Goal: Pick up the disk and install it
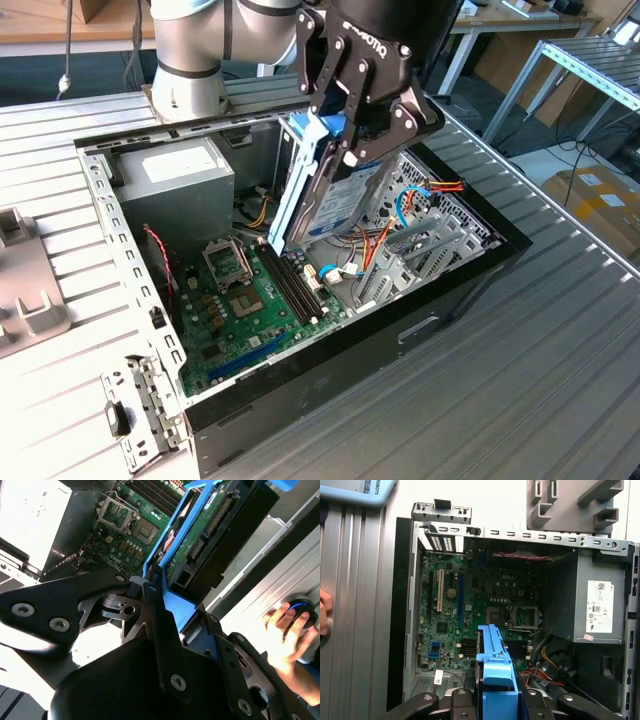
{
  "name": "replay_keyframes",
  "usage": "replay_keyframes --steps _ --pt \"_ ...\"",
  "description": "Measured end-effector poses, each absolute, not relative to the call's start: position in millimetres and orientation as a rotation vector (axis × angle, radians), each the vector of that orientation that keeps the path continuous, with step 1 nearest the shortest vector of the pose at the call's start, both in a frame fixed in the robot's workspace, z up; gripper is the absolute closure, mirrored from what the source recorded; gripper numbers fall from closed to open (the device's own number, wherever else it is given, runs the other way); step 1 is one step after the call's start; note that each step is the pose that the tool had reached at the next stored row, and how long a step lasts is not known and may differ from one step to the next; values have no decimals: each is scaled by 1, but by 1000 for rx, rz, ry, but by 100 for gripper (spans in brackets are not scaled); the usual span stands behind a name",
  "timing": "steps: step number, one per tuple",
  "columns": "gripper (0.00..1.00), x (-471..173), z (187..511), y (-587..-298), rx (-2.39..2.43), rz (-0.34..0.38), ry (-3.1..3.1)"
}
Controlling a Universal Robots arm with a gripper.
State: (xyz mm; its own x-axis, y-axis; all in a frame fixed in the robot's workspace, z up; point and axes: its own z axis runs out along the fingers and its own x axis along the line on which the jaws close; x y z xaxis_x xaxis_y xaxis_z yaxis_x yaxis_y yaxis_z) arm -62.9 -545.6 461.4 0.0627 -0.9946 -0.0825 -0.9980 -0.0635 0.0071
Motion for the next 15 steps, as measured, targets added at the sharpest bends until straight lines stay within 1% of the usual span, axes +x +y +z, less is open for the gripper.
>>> replay_keyframes --steps 15 --pt "63 -47 460 -559 -2253 102 2114"
